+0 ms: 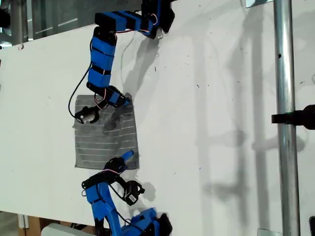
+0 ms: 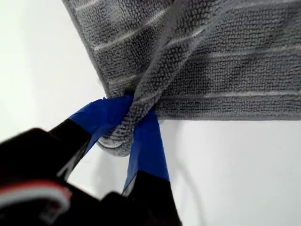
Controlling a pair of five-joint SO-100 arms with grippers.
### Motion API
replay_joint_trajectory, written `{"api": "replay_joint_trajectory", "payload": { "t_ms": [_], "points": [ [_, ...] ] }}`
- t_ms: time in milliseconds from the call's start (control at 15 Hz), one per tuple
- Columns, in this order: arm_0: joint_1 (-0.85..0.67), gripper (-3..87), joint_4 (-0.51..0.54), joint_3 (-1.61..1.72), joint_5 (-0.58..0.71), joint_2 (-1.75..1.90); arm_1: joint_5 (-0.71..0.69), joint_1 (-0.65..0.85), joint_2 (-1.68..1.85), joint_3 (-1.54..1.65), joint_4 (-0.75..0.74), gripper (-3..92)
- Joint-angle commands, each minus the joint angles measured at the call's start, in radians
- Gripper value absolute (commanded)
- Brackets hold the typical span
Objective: Grasp corners of a towel and fold twice.
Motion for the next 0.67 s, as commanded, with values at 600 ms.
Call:
{"api": "replay_joint_trajectory", "payload": {
  "t_ms": [600],
  "points": [
    [-0.087,5.6,0.000,-0.072,0.009,-0.311,0.003,-0.008,0.215,0.032,0.023,-0.2]
  ]
}}
